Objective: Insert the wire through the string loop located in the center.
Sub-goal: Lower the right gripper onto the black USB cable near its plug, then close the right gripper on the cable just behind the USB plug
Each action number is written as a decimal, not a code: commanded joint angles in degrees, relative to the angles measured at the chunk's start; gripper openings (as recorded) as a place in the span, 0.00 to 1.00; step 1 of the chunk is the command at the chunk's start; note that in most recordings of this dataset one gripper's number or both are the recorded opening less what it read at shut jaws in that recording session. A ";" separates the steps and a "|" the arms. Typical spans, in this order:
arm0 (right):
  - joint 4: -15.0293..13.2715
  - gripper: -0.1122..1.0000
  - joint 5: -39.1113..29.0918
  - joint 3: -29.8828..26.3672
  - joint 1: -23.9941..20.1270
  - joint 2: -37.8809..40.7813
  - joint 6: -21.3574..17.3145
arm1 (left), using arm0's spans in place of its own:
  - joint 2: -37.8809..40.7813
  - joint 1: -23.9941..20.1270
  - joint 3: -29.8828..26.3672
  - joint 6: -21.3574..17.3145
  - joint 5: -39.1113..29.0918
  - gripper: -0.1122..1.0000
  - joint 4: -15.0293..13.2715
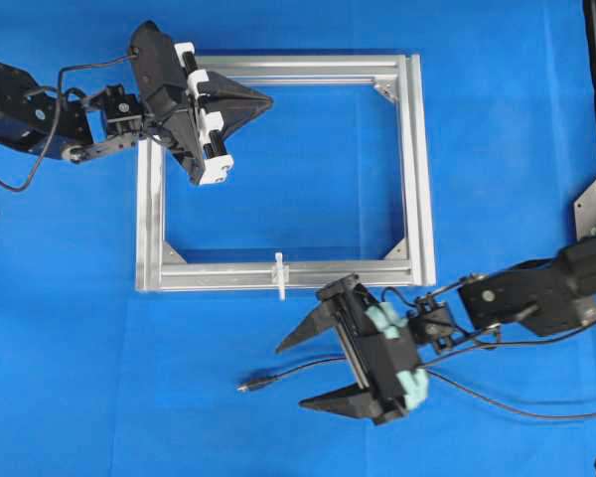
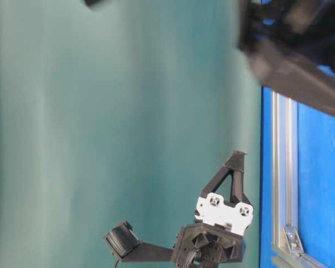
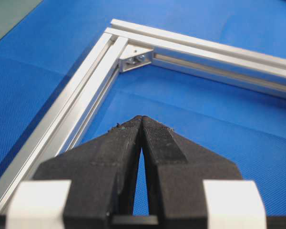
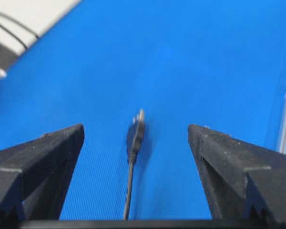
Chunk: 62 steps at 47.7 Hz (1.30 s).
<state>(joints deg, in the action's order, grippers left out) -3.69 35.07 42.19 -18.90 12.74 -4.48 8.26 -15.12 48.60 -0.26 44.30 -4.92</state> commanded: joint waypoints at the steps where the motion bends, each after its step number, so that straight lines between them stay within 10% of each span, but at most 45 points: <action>1: 1.41 0.85 -0.88 -2.02 -0.26 1.23 -0.26 | -1.76 0.00 -0.44 0.00 0.18 0.10 0.09; 30: 7.12 0.81 -1.23 -3.08 -0.35 7.38 -1.05 | -1.85 0.09 0.09 0.09 0.18 0.10 0.09; 49: 6.94 0.11 -1.76 -2.99 -0.97 7.38 -0.79 | -1.85 0.09 0.09 0.18 -0.09 0.10 0.09; 62: 6.86 0.07 -1.76 -2.99 -1.14 7.38 -0.79 | -1.76 0.09 0.09 0.18 -0.09 0.10 0.09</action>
<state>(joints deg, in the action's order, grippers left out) 3.25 33.05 39.99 -19.60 21.01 -5.27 8.26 -15.12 49.04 -0.09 43.95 -4.92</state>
